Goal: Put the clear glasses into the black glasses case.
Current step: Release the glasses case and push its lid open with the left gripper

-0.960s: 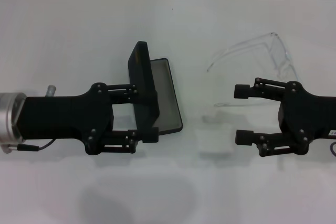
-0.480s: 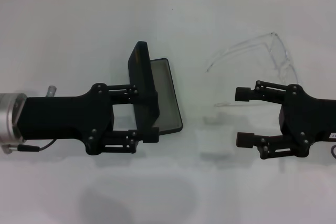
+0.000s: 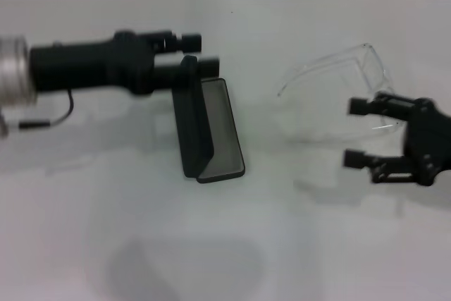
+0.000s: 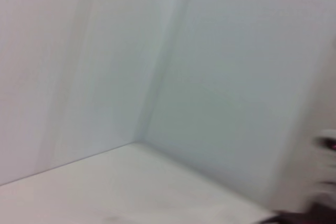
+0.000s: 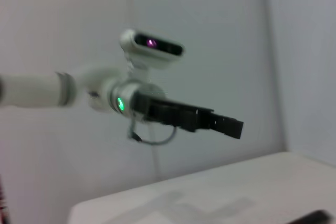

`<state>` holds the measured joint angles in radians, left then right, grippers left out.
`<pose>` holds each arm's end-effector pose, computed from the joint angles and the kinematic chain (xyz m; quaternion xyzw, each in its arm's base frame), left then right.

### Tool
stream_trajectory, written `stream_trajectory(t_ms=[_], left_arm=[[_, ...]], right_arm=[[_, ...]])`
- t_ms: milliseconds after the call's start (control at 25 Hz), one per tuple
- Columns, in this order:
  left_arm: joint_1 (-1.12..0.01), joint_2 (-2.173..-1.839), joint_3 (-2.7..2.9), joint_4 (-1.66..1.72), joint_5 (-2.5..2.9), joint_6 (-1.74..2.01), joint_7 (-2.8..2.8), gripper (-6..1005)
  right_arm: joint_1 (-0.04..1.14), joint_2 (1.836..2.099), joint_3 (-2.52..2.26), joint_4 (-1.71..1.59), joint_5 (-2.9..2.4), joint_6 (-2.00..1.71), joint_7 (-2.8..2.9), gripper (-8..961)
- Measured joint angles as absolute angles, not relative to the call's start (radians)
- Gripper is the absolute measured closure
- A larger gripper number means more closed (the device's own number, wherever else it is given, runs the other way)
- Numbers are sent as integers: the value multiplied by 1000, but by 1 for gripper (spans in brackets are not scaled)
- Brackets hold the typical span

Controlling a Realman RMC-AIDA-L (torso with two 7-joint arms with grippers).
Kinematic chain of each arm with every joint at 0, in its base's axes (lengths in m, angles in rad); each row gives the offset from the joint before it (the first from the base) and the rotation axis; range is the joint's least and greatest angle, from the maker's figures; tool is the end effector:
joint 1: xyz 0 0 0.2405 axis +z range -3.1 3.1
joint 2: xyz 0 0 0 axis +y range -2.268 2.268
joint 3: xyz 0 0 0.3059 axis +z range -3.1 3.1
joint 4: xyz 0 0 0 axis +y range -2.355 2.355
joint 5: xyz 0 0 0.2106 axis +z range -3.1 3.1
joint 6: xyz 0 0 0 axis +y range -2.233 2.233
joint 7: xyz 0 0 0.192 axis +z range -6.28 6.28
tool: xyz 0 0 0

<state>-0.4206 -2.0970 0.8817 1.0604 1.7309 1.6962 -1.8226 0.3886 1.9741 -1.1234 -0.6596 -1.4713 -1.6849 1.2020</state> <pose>-0.2155 0.3525 -0.0164 -0.9161 -0.2410 -0.3117 0.0735 0.2601 0.3225 -0.0389 -0.9323 0.0980 0.3386 0.0815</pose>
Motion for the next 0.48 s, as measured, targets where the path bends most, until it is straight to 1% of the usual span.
stream_trajectory(t_ms=[80, 200, 280, 480], left_arm=[[-397, -2094, 1006, 1193, 1750, 1542, -2003, 292], [-398, -2088, 1161, 1343, 1899, 1369, -2251, 293], [-415, -2089, 1235, 1412, 2058, 1307, -2423, 294], [-515, -2089, 1419, 1450, 2363, 1275, -2771, 295]], right_arm=[[363, 1963, -1069, -664, -1472, -1677, 1196, 95], [335, 1951, -1003, -667, -1472, -1680, 1188, 97], [318, 1942, -955, -667, -1472, -1682, 1182, 97], [290, 1928, -883, -661, -1474, -1684, 1145, 100]])
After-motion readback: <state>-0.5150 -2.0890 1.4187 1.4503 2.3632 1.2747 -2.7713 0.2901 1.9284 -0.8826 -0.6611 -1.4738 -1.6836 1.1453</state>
